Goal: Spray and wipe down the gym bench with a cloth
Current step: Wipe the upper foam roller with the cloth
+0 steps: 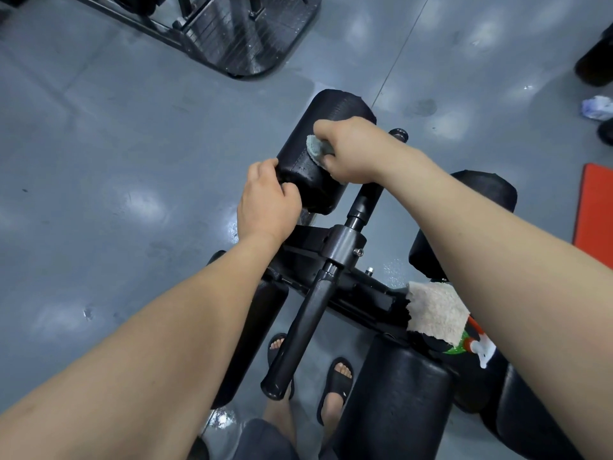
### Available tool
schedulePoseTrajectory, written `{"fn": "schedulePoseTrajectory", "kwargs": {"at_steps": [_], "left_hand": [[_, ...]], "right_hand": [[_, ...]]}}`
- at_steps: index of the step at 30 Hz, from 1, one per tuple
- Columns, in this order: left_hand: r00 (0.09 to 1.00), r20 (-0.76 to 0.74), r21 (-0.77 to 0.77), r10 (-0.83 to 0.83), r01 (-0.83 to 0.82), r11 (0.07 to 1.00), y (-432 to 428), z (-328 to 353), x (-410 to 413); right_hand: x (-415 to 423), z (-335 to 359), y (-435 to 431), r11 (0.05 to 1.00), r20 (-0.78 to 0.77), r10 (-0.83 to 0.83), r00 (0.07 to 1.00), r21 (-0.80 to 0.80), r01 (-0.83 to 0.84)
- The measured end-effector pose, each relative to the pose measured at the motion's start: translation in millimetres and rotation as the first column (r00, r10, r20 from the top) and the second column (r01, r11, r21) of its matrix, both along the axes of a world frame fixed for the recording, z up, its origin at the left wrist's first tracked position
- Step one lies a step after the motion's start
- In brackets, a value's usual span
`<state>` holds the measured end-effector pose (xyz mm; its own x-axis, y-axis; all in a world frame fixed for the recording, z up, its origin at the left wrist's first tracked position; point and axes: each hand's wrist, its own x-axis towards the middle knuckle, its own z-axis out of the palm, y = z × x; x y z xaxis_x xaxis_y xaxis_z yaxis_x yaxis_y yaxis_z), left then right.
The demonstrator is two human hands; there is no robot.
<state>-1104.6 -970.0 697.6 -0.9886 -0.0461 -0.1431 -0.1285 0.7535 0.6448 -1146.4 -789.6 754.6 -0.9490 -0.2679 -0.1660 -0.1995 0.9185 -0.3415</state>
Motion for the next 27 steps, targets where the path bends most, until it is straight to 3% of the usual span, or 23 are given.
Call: {"fn": "schedulePoseTrajectory", "kwargs": {"at_steps": [11,18,27], "left_hand": [[0.998,-0.038,-0.050,-0.042,0.040,0.998,-1,-1,-1],[0.999,-0.031,-0.052,-0.024,0.023,0.998,0,-1,-1],[0.998,-0.055,-0.041,-0.039,0.036,0.998,0,1,0]], "right_hand": [[16,1,-17,0.986,0.007,0.067,0.998,-0.154,-0.065],[8,-5,-28,0.992,-0.025,0.101,0.995,-0.080,-0.102],[-21,-7,-6,0.996,-0.050,-0.061,0.997,0.062,0.064]]}}
